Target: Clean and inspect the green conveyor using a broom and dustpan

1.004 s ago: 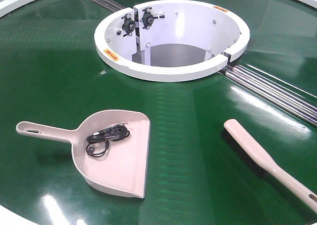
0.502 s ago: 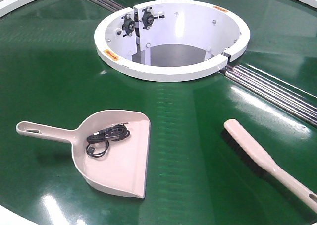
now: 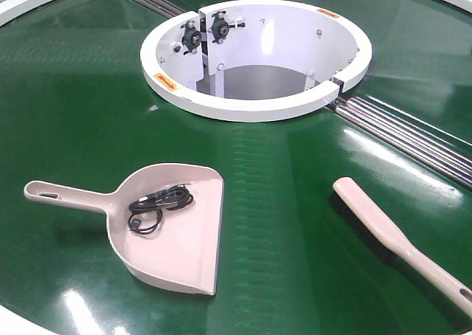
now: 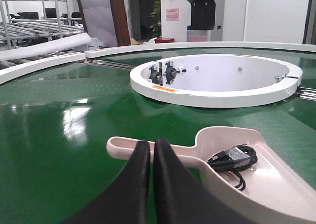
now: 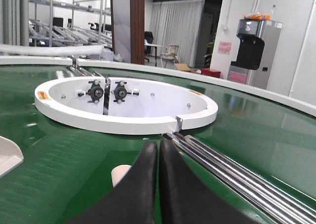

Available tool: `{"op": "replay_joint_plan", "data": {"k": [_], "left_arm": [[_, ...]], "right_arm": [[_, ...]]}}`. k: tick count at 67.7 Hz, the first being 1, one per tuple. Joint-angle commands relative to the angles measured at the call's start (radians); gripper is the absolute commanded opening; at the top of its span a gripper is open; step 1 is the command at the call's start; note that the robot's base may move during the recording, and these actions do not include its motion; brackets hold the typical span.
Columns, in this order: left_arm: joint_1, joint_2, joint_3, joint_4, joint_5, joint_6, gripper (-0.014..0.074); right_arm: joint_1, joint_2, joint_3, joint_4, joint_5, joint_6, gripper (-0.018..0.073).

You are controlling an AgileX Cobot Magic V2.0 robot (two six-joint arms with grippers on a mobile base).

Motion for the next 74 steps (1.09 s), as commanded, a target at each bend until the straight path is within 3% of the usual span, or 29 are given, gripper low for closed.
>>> {"op": "replay_joint_plan", "data": {"k": [1,74], "left_arm": [[0.000,-0.020,0.030,-0.002,-0.069,-0.009,-0.0007],[0.000,-0.020,0.030,-0.002,-0.069,-0.009,-0.0007]], "right_arm": [[-0.001,-0.024,0.021,-0.012,-0.050,-0.007,-0.0009],[-0.001,-0.023,0.021,-0.012,-0.036,-0.006,-0.0009]]}}
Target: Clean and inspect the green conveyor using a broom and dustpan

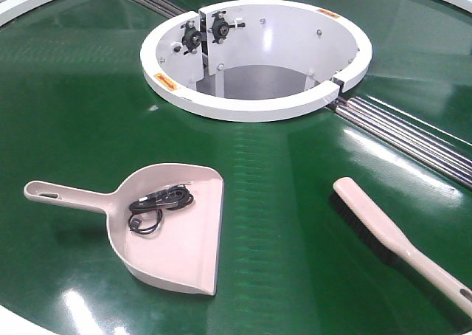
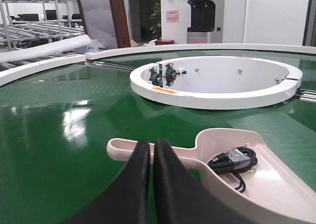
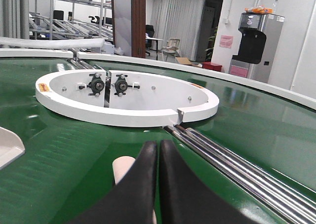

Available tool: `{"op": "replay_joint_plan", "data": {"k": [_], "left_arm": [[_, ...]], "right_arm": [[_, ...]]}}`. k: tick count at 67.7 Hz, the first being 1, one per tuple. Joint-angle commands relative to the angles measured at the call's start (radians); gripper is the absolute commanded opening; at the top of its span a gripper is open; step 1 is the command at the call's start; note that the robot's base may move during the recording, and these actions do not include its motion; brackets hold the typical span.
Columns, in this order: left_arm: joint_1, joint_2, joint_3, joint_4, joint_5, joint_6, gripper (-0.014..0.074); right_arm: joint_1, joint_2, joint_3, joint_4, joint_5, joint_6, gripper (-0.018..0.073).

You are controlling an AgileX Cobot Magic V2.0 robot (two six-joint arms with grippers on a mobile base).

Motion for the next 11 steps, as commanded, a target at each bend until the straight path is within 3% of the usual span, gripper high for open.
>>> {"op": "replay_joint_plan", "data": {"k": [1,11], "left_arm": [[0.000,-0.015,0.030,-0.002,-0.069,-0.009,-0.0007],[0.000,-0.015,0.030,-0.002,-0.069,-0.009,-0.0007]], "right_arm": [[-0.001,-0.018,0.021,-0.007,-0.066,-0.006,-0.0009],[-0.001,-0.018,0.021,-0.007,-0.066,-0.006,-0.0009]]}}
